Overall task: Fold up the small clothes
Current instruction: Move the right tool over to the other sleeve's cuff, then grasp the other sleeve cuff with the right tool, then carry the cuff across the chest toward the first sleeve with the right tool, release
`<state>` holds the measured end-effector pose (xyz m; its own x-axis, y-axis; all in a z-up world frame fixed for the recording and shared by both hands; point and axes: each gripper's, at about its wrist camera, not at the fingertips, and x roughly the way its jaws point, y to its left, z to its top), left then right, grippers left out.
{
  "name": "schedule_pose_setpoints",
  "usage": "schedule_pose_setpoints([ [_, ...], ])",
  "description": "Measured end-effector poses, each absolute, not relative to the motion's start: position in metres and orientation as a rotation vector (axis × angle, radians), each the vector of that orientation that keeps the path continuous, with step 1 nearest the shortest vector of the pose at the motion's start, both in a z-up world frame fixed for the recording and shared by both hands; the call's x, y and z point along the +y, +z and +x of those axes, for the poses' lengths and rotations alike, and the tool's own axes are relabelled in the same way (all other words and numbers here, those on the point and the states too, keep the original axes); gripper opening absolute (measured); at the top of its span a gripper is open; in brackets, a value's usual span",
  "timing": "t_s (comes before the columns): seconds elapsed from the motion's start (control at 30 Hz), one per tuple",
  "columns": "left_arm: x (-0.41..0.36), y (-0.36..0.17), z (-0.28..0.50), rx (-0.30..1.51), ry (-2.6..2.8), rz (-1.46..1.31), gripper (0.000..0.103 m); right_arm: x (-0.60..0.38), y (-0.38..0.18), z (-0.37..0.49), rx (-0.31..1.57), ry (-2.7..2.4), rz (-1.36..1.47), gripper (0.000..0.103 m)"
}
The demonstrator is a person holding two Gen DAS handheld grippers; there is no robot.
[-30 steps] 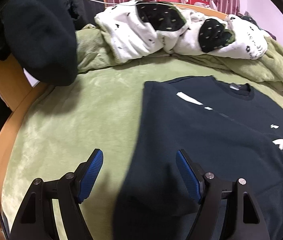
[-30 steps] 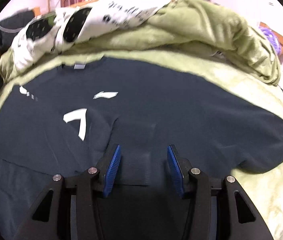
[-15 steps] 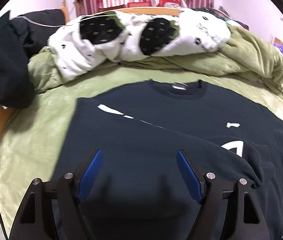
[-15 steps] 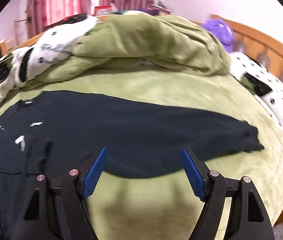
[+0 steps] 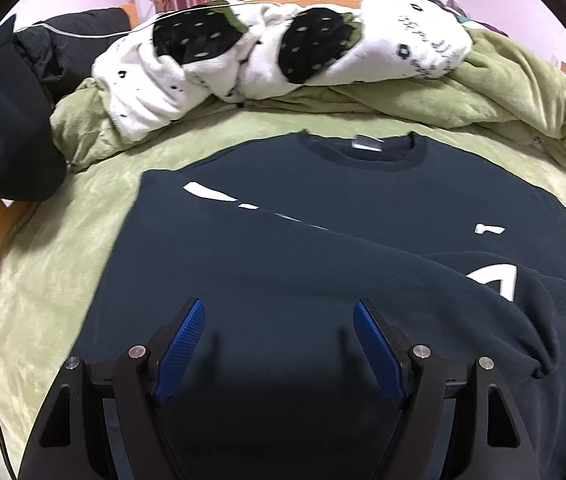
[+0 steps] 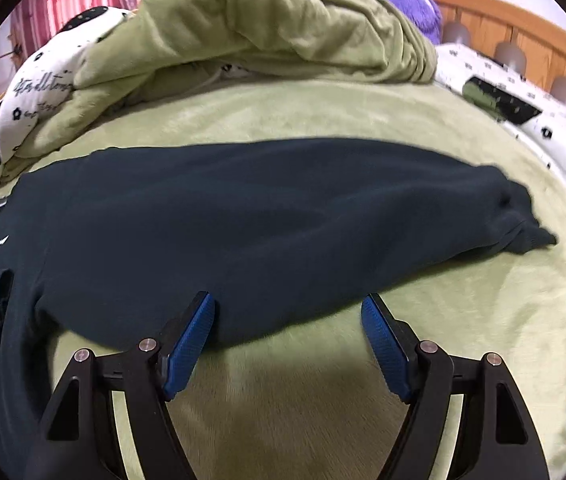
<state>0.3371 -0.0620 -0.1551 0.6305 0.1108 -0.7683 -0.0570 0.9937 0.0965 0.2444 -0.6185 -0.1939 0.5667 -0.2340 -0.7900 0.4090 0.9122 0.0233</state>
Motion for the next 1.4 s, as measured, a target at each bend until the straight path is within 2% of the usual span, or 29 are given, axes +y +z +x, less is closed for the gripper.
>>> schedule_pose_setpoints([
  [0.13, -0.033, -0.153, 0.341, 0.881, 0.134, 0.036, 0.075, -0.629, -0.202, 0.261, 0.891, -0.396, 0.281, 0.075],
  [0.17, -0.026, -0.152, 0.342, 0.884, 0.138, 0.024, 0.075, -0.631, -0.202, 0.264, 0.888, -0.402, 0.291, 0.071],
  [0.2, -0.021, -0.152, 0.344, 0.886, 0.142, 0.016, 0.075, -0.633, -0.202, 0.267, 0.882, -0.410, 0.298, 0.059],
  [0.23, -0.015, -0.152, 0.344, 0.887, 0.146, 0.009, 0.075, -0.632, -0.201, 0.270, 0.877, -0.421, 0.293, 0.051],
  [0.27, -0.008, -0.151, 0.344, 0.886, 0.153, 0.000, 0.075, -0.631, -0.200, 0.272, 0.873, -0.428, 0.278, 0.030],
  [0.3, -0.003, -0.150, 0.345, 0.887, 0.157, -0.006, 0.075, -0.629, -0.198, 0.275, 0.868, -0.426, 0.263, 0.015],
  [0.47, 0.023, -0.142, 0.339, 0.885, 0.158, -0.039, 0.075, -0.609, -0.170, 0.280, 0.809, -0.452, 0.188, 0.010],
  [0.63, 0.052, -0.125, 0.330, 0.866, 0.153, -0.025, 0.075, -0.572, -0.113, 0.280, 0.703, -0.410, 0.175, 0.010],
  [0.77, 0.081, -0.115, 0.319, 0.845, 0.155, -0.052, 0.075, -0.512, -0.069, 0.286, 0.643, -0.333, 0.131, 0.009],
  [0.93, 0.118, -0.116, 0.310, 0.860, 0.147, -0.100, 0.075, -0.421, -0.044, 0.298, 0.624, -0.222, 0.056, 0.009],
  [1.1, 0.142, -0.130, 0.307, 0.886, 0.143, -0.108, 0.075, -0.328, -0.051, 0.310, 0.638, -0.119, 0.010, 0.009],
  [1.4, 0.169, -0.163, 0.308, 0.924, 0.113, -0.127, 0.075, -0.230, -0.129, 0.326, 0.805, -0.060, -0.079, 0.010],
])
